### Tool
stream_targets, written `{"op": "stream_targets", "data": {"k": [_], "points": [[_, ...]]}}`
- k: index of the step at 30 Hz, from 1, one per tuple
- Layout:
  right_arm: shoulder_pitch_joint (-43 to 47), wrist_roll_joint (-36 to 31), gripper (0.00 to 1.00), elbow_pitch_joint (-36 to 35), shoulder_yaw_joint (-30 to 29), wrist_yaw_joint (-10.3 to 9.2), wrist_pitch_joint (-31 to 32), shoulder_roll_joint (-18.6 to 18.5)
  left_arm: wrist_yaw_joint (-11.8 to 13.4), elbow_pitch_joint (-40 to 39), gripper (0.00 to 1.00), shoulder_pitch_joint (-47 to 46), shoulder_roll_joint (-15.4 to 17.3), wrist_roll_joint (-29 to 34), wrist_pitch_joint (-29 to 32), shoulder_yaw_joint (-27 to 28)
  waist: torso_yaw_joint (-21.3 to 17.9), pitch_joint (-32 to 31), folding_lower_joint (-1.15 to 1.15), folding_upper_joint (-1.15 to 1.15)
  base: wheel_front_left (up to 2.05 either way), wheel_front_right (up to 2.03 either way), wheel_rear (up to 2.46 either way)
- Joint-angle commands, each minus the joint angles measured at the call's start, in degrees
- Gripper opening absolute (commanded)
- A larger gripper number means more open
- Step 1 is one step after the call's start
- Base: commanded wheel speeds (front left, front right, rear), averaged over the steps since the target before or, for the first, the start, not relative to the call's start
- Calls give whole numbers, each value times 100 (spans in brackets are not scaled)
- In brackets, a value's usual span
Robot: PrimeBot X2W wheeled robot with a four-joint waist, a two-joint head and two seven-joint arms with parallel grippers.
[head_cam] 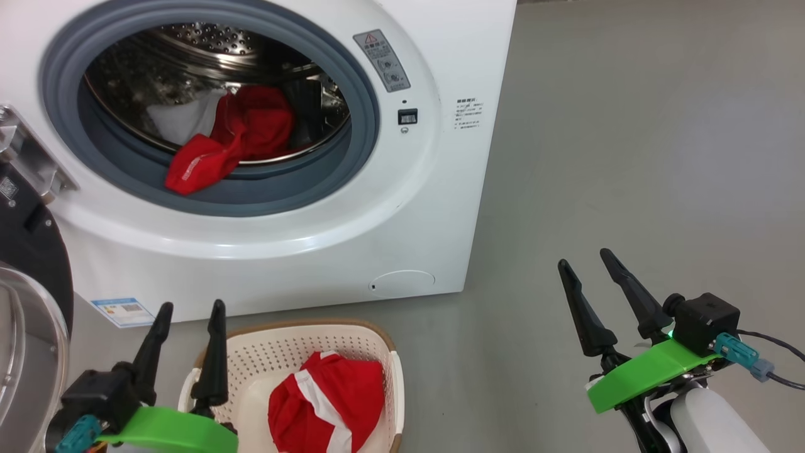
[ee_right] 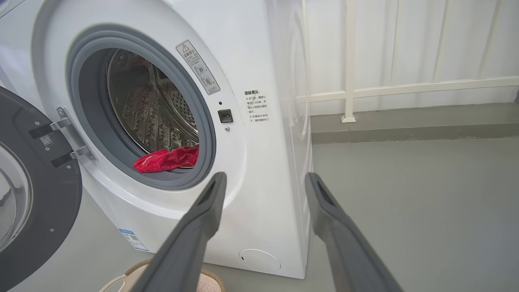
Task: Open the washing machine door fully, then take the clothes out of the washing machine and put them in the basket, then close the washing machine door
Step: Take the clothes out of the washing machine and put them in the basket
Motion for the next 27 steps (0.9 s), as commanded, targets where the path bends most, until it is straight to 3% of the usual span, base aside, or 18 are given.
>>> {"op": "stream_targets", "data": {"k": [1, 9, 18, 27], "points": [[-73, -13, 100, -169, 82, 37, -36, -33, 57, -115, 100, -250, 193, 80, 24, 179, -1, 69, 0, 0, 0, 0, 0], [-197, -111, 100, -266, 48, 37, -36, 59, -112, 329, 100, -1299, 319, 225, 290, -5, -45, 502, 0, 0, 0, 0, 0], [-425, -228, 100, -418, -40, 37, -36, 215, -506, 1853, 100, -2963, 393, 341, 288, -161, -237, 1223, 0, 0, 0, 0, 0], [-648, -315, 100, -593, -61, 37, -36, 372, -710, 3426, 100, -4737, 466, 673, 340, -421, -440, 1972, 0, 0, 0, 0, 0]]}}
